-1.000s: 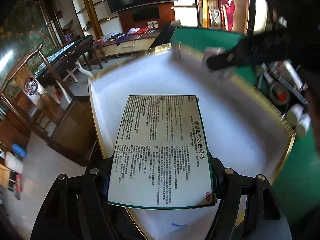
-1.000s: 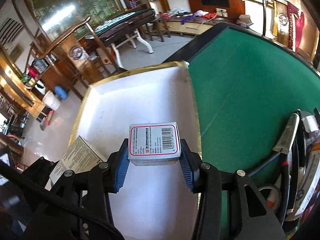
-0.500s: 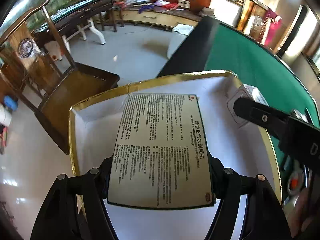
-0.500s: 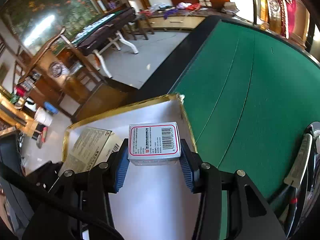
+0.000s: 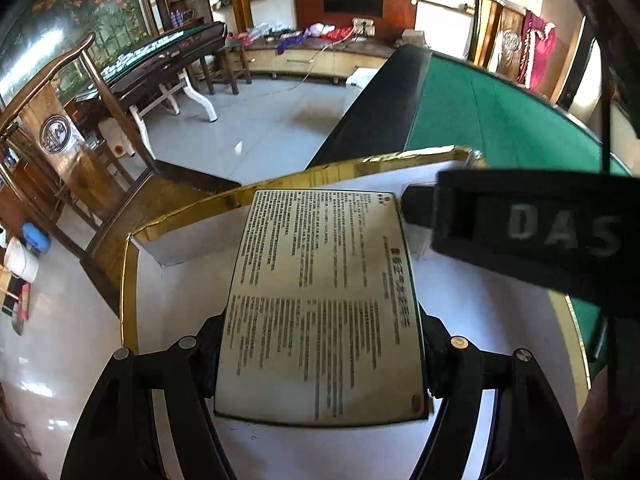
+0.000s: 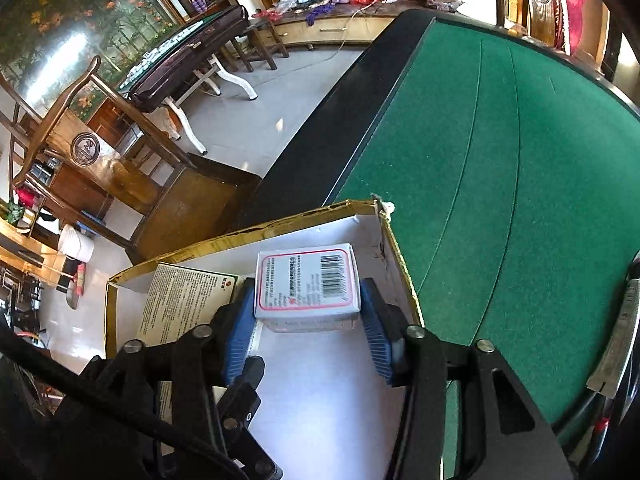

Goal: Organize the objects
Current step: 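Open both tools to release the boxes in the tray and withdraw, then grasp the white pill bottle with the left tool while the right tool grasps the cream case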

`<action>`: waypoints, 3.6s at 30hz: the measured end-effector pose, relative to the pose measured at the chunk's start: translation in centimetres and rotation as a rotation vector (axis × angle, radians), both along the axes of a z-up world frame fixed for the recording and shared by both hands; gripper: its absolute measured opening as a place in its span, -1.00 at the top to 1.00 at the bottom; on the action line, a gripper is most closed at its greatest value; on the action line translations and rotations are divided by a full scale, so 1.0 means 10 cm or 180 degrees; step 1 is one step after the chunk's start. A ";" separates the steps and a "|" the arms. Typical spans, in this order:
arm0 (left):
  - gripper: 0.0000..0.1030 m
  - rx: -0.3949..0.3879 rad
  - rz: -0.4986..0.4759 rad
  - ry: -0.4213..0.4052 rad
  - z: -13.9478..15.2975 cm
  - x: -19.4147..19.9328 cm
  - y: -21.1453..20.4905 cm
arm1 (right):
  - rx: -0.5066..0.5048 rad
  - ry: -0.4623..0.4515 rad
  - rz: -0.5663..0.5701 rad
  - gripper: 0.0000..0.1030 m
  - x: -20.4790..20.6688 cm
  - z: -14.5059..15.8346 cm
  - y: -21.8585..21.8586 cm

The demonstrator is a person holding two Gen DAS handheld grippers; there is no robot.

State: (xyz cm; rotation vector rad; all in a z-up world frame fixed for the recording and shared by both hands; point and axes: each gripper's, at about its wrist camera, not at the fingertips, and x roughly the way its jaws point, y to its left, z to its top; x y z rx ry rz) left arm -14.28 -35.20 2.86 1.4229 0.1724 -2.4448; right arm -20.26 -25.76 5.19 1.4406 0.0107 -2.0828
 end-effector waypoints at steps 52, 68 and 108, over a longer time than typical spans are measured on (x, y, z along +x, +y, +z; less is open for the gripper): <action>0.26 -0.0335 -0.3403 -0.0034 0.22 0.99 3.22 | -0.1172 0.0823 -0.0593 -0.57 1.68 0.36 4.20; 0.44 0.0004 -0.2976 -0.0166 0.02 0.93 3.48 | -0.0564 0.0653 -0.0547 -0.57 1.56 0.08 4.28; 0.45 0.0816 -0.2588 0.0230 0.09 1.10 3.32 | -0.0253 0.0563 0.0155 0.11 1.71 -0.12 4.07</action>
